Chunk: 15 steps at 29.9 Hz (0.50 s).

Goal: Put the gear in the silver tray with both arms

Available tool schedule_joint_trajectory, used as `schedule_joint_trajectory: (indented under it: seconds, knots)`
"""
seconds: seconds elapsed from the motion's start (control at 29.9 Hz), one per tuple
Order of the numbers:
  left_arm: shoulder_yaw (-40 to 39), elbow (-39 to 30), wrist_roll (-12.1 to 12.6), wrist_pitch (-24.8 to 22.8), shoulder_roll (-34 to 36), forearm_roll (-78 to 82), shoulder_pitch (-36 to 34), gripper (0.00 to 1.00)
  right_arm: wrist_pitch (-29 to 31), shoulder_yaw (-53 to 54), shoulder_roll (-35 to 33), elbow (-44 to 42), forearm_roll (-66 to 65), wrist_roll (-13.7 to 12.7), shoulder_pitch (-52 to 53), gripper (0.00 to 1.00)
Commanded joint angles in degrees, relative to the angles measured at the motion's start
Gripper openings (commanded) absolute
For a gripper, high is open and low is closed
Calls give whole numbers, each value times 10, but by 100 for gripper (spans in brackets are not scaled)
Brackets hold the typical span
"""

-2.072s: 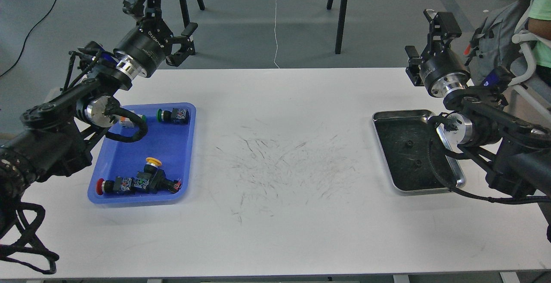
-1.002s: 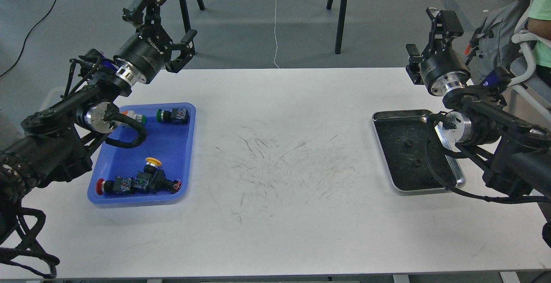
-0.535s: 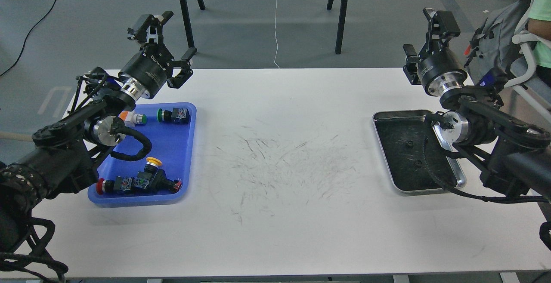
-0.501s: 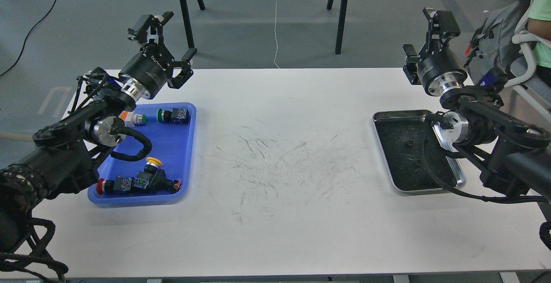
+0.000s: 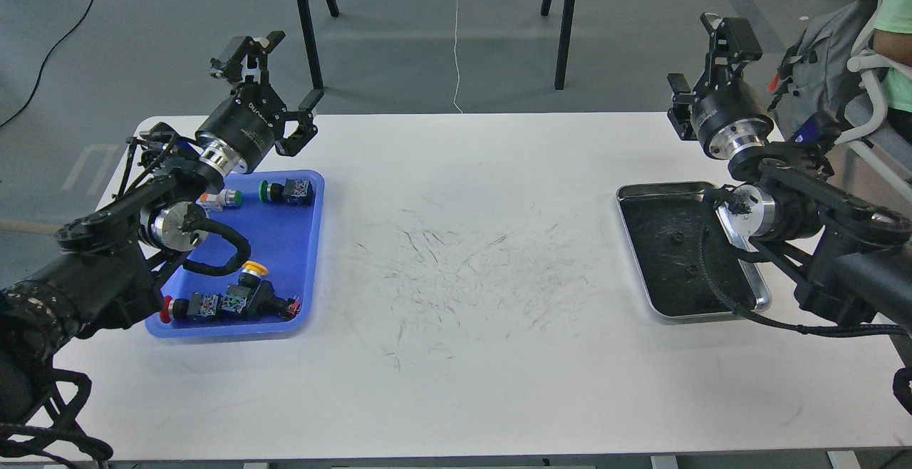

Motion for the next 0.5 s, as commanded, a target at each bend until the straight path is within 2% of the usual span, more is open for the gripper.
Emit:
schedule_joint_trajectory:
  seconds: [0.0, 0.47]
  knots:
    - [-1, 0, 0, -1, 0, 0, 0, 100, -1, 0, 0, 0, 0, 0, -1, 99]
    - [-1, 0, 0, -2, 1, 0, -1, 100, -1, 0, 0, 0, 0, 0, -1, 99]
